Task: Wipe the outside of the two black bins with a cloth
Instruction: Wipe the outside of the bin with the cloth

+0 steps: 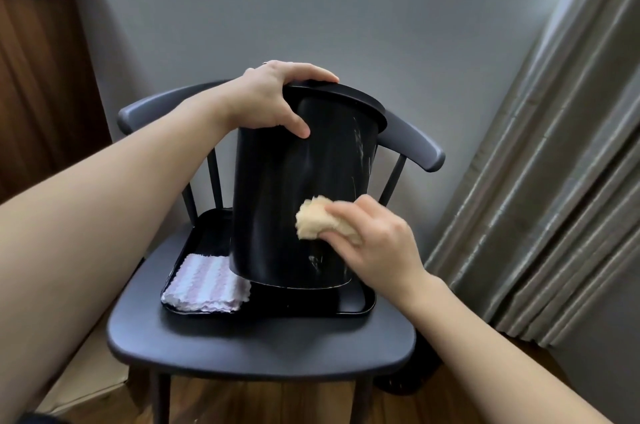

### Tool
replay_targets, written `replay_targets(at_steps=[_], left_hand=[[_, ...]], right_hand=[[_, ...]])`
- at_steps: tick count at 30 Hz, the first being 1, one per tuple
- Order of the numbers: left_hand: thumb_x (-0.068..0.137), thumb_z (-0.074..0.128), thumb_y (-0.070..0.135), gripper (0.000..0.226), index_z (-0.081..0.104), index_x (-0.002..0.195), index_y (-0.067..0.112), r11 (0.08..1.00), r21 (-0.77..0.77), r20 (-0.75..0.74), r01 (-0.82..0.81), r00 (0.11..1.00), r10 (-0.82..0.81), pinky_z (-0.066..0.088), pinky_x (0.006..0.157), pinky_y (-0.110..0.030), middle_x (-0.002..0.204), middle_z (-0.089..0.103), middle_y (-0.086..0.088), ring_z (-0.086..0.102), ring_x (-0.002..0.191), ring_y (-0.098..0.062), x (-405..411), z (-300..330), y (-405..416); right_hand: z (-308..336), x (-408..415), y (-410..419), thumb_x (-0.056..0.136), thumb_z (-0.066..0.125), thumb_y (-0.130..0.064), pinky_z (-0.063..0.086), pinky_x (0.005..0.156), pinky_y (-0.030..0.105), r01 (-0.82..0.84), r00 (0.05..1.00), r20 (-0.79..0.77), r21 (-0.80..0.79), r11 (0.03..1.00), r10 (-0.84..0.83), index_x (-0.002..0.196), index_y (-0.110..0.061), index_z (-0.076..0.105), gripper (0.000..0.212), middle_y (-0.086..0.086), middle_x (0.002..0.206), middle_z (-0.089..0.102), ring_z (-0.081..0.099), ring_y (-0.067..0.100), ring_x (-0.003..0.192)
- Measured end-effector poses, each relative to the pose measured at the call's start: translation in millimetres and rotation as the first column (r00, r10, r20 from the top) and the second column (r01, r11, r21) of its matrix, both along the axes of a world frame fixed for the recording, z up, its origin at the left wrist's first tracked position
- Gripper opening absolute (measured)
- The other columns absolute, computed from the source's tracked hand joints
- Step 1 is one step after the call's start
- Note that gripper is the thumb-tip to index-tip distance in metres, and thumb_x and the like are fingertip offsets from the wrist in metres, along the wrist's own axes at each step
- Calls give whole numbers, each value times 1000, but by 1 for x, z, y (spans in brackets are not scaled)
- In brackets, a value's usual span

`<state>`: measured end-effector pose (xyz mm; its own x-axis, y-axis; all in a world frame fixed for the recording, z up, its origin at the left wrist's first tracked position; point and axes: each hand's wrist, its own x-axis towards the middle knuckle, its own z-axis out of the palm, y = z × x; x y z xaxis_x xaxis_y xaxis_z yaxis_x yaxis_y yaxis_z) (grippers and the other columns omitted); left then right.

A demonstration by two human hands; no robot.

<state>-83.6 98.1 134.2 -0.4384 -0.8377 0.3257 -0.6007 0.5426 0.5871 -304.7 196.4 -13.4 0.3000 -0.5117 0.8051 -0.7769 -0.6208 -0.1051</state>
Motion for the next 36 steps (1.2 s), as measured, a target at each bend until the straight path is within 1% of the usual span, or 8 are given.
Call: replay_targets(at_steps=[3, 11, 16, 18, 23, 25, 31, 36], left_hand=[[54, 82, 33, 82, 55, 123, 68, 1000, -9, 5, 1, 1000, -1, 41, 115, -45, 133, 60, 26, 51, 133, -23, 1, 0, -1], [54, 82, 31, 81, 56, 122, 69, 1000, -6, -5, 17, 1000, -17, 44, 113, -43, 130, 62, 26, 54, 130, -18, 1, 0, -3], [54, 83, 31, 82, 57, 123, 67, 1000, -5, 1, 18, 1000, -18, 45, 112, -42, 129, 62, 26, 56, 128, -16, -2, 1, -2], [54, 82, 31, 82, 57, 123, 66, 1000, -8, 5, 12, 1000, -12, 44, 113, -42, 129, 62, 26, 55, 129, -17, -1, 1, -3], [61, 86, 23, 81, 57, 123, 67, 1000, 1, -3, 17, 1000, -17, 45, 112, -42, 130, 62, 24, 55, 129, -19, 0, 0, -5], [61, 86, 22, 81, 58, 122, 67, 1000, 3, -9, 17, 1000, -17, 47, 110, -42, 129, 63, 24, 56, 128, -18, -1, 0, -5], [69, 88, 10, 81, 60, 126, 60, 1000, 9, -8, 26, 1000, -26, 50, 108, -39, 125, 65, 25, 61, 121, -9, 3, 1, -5], [70, 88, 11, 81, 59, 126, 61, 1000, 9, -6, 12, 1000, -12, 46, 111, -41, 126, 64, 26, 59, 125, -12, 5, 1, -6]], right_hand=[[4, 2, -3, 82, 80, -29, 53, 55, 33, 29, 997, 70, -5, 1000, -29, 107, -14, 74, 30, 2, 81, 60, 59, 19, 67], [-39, -8, 25, 84, 76, -33, 51, 49, 32, -74, 981, -175, 31, 997, 78, 104, -18, 75, 25, 0, 78, 59, 59, 18, 67], [-3, 2, 2, 86, 73, -32, 53, 53, 34, 45, 997, 59, -10, 999, -44, 108, -16, 75, 28, 2, 80, 59, 59, 20, 66], [-4, 5, 2, 84, 75, -30, 53, 53, 32, 34, 997, 76, -5, 999, -33, 109, -16, 74, 29, 1, 80, 59, 58, 19, 65], [-43, -7, 27, 85, 76, -31, 50, 50, 33, -112, 976, -177, 72, 991, 124, 104, -19, 75, 23, -1, 79, 58, 57, 17, 66], [-44, -10, 27, 84, 77, -30, 50, 49, 33, -120, 969, -209, 67, 991, 131, 102, -19, 75, 21, -1, 78, 59, 58, 16, 66], [-7, 2, 0, 83, 79, -25, 52, 50, 35, -14, 996, 84, -37, 999, 17, 103, -12, 76, 24, 2, 77, 59, 58, 19, 62], [-32, 0, 13, 81, 81, -25, 51, 51, 33, -124, 991, -56, 26, 992, 126, 100, -15, 76, 23, 2, 76, 58, 58, 19, 62]])
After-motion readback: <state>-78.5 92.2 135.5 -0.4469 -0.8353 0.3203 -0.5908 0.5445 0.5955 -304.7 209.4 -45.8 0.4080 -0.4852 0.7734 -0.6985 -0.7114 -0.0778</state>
